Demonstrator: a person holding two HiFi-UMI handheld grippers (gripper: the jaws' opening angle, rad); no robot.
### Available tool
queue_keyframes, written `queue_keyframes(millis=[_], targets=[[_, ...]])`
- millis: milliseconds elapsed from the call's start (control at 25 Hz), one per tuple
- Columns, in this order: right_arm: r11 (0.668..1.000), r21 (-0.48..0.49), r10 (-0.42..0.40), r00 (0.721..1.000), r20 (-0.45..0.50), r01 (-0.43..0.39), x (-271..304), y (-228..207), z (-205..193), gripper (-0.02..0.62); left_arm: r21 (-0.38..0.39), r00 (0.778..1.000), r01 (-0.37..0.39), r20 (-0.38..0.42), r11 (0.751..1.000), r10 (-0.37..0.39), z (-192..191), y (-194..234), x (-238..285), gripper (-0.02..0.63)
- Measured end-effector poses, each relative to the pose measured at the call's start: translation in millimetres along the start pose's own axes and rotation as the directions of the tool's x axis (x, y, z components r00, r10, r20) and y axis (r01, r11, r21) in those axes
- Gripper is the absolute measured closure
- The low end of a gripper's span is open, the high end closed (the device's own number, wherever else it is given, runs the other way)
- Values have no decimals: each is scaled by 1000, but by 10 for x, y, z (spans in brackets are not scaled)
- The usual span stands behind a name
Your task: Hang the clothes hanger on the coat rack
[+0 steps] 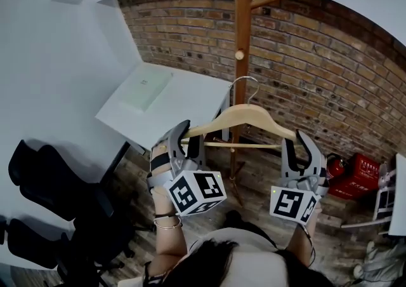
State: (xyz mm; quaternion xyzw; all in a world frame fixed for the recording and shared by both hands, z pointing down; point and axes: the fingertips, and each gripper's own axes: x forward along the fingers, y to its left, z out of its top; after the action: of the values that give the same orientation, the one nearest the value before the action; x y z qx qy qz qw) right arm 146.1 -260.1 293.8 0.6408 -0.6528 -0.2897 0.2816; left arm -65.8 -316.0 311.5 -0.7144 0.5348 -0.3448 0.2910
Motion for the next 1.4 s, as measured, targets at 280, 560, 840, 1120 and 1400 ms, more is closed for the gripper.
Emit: queue_keyframes(millis=[280,560,840,1120,1400], targets=[[1000,0,26,999,25,-26,182,-32,20,466,-12,1000,-13,-21,1000,13,29,86,115,491],[999,1,37,998,41,-37,372,-45,45,466,-9,999,-25,-30,1000,24,17,163,260,491],[999,7,37,998,52,-37,525,-80,49,465,-34,999,-20,-49,999,18,50,211,372,491],[999,15,50,998,44,-50,686,-48,17,465,-37,998,-9,-67,999,6,16,221,515,491],[998,25,51,998,32,-52,828,-25,-43,465,-20,997,7,-81,1000,-9,-37,172,676,491]])
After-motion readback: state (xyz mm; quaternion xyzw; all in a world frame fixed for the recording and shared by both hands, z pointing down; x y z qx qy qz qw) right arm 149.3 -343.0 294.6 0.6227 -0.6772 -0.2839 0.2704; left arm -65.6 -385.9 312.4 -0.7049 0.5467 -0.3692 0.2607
